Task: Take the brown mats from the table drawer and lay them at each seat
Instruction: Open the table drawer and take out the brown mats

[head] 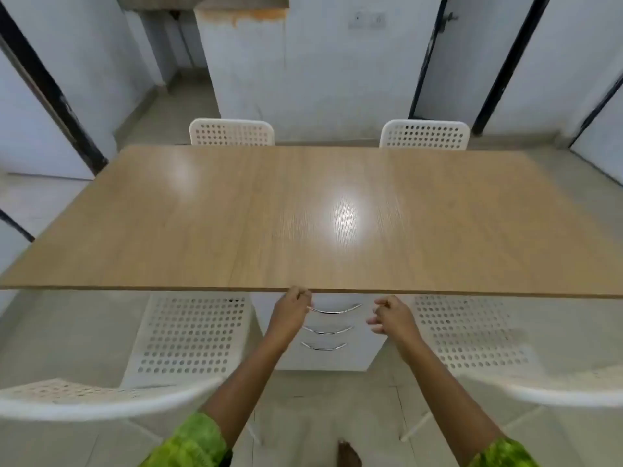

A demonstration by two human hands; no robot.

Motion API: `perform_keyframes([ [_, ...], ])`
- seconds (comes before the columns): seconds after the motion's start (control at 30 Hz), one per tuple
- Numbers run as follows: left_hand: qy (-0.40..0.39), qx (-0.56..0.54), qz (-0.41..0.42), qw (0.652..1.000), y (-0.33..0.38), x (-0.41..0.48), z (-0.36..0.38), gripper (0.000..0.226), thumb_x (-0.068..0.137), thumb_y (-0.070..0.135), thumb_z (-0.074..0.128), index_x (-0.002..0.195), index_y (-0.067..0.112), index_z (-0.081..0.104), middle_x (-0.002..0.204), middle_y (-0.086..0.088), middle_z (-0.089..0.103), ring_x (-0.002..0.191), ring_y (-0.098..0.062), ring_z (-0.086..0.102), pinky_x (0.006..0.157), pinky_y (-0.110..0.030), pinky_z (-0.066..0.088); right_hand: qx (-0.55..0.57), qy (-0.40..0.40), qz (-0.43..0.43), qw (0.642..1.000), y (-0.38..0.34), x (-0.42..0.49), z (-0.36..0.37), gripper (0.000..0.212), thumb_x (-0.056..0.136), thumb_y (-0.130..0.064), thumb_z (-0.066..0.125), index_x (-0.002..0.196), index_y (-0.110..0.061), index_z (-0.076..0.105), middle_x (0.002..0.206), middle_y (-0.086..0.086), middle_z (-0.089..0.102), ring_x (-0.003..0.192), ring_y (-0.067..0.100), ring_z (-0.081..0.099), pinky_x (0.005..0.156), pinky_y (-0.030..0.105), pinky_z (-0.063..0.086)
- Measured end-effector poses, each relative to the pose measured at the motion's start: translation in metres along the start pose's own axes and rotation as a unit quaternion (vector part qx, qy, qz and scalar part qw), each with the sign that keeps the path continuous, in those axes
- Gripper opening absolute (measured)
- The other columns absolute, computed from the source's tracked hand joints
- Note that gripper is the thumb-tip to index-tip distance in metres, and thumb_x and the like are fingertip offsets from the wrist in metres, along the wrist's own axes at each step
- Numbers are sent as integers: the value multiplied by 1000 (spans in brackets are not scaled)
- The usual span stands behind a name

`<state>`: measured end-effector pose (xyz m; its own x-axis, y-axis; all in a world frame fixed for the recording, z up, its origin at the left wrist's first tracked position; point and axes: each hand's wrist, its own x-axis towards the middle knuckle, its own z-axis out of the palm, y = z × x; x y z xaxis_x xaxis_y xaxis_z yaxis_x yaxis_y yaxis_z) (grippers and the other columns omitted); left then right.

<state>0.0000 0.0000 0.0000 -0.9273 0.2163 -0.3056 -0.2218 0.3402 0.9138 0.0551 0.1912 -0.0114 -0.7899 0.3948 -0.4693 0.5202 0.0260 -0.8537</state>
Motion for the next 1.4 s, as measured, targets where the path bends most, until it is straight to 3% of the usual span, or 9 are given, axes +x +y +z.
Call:
perform_keyframes([
  [0.17,-56,259,-21,964,-38,25,38,31,96,22,40,125,17,49,129,-9,55,114,-20,52,95,-33,40,-253,-83,-42,963,35,36,9,44,88,-2,45,131,-11,48,140,5,49,126,21,47,103,30,37],
  [0.33,-127,504,20,854,-63,53,47,58,93,19,38,147,11,20,156,-7,21,145,-20,18,115,-40,23,-447,-172,-129,868,40,64,17,63,86,-1,41,145,-17,29,155,3,26,141,20,28,110,31,30],
  [0.5,-164,576,-2,801,-73,56,45,67,93,19,38,151,15,5,160,-2,1,148,-17,-2,119,-45,5,-579,-178,-170,777,47,76,23,71,85,0,42,149,-15,17,159,0,11,146,16,9,114,40,22],
  [0.7,-182,591,1,786,-68,50,47,74,87,11,41,150,12,2,160,-4,-1,147,-21,-5,118,-48,4,-632,-163,-153,742,42,68,35,71,85,-8,47,149,-11,14,158,4,11,146,22,8,113,45,22],
  [0.87,-193,586,63,784,-58,29,37,57,92,18,40,146,10,24,154,-8,26,144,-24,18,116,-43,18,-629,-198,-121,742,44,46,36,68,86,-5,44,148,-13,18,157,6,14,144,24,12,113,45,23],
  [1.0,13,478,294,827,-47,14,19,30,82,17,47,105,11,65,106,-5,65,98,-21,62,81,-31,51,-446,-68,-182,874,23,21,33,40,91,-6,40,129,-13,51,130,6,54,115,23,53,89,32,43],
  [1.1,8,485,203,851,-39,16,7,39,91,30,31,107,10,61,110,-5,61,104,-22,57,85,-34,45,-423,51,-227,876,11,22,31,29,90,-8,41,111,-8,61,111,8,62,103,25,54,82,33,43],
  [1.23,-116,490,100,858,-38,16,-2,43,99,36,27,100,8,60,99,-10,62,90,-24,56,75,-33,39,-516,-6,-133,846,16,21,30,23,93,-13,34,88,-13,57,93,6,60,97,27,56,78,31,35],
  [1.4,-210,473,40,854,-39,13,-6,37,98,34,34,73,12,49,70,-2,47,72,-21,48,61,-29,32,-466,-66,-5,882,34,21,26,21,85,-12,42,66,-11,49,68,1,48,71,22,49,55,25,35],
])
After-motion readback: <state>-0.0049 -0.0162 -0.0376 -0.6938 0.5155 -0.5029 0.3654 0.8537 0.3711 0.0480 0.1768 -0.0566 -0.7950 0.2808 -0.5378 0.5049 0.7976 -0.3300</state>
